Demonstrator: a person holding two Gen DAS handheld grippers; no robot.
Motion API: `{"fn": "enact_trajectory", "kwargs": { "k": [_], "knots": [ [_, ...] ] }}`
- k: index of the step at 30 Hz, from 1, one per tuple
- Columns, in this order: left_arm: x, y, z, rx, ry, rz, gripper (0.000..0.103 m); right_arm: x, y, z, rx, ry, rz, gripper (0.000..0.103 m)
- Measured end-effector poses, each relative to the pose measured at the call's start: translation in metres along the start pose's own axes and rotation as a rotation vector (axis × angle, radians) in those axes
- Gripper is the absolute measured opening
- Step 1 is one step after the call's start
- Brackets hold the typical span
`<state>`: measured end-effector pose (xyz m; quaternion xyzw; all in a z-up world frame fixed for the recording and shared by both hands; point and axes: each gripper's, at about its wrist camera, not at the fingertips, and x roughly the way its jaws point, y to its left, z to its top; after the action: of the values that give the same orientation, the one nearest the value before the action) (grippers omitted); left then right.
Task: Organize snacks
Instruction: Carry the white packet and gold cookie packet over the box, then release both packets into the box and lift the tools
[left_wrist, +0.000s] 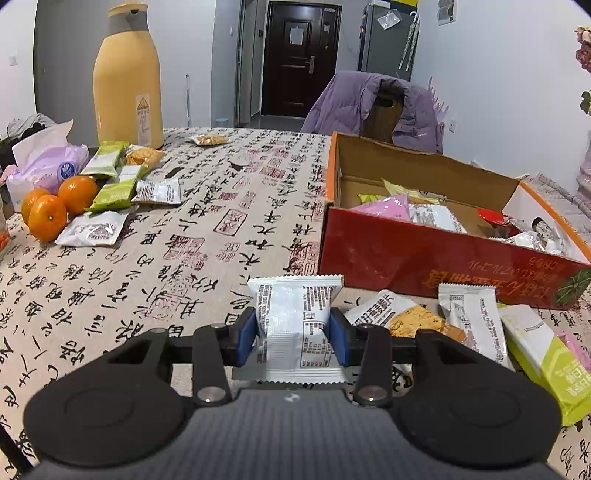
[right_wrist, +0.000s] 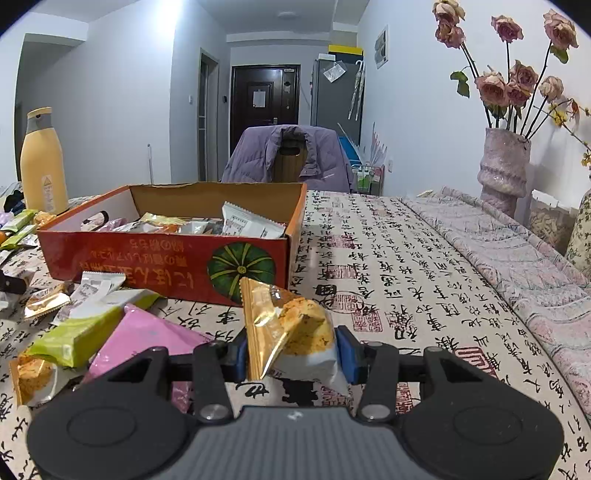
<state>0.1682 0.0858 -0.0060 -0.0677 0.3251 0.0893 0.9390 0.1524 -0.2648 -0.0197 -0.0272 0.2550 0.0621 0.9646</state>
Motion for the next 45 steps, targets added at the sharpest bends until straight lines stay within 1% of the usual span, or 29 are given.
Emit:
{"fn": "enact_trajectory", "kwargs": {
  "k": [2,6,10,18,26,33,39,45],
  "knots": [
    [-0.003,-0.001,0.001,0.007,-0.013,-0.006,0.042,-0.002,0.002,0.001,-0.006,-0.007,-0.011,0.045],
    [-0.014,-0.006,0.004,0.025,-0.057,-0.014,0.042,-0.008,0.006,0.007,-0.005,-0.032,0.004,0.045],
    [-0.028,-0.014,0.010,0.049,-0.111,-0.033,0.042,-0.014,0.011,0.020,-0.013,-0.066,0.023,0.045],
    [-0.037,-0.033,0.027,0.077,-0.166,-0.070,0.042,-0.008,0.025,0.047,-0.037,-0.116,0.043,0.045],
    [-0.028,-0.053,0.044,0.098,-0.185,-0.097,0.042,0.009,0.044,0.076,-0.058,-0.137,0.075,0.045],
    [-0.016,-0.072,0.064,0.105,-0.202,-0.114,0.042,0.030,0.057,0.101,-0.059,-0.139,0.093,0.045],
    [-0.001,-0.088,0.079,0.098,-0.211,-0.124,0.042,0.056,0.064,0.119,-0.056,-0.128,0.094,0.045],
    [0.017,-0.099,0.094,0.062,-0.218,-0.131,0.042,0.087,0.067,0.128,-0.028,-0.102,0.097,0.045]
  ]
}}
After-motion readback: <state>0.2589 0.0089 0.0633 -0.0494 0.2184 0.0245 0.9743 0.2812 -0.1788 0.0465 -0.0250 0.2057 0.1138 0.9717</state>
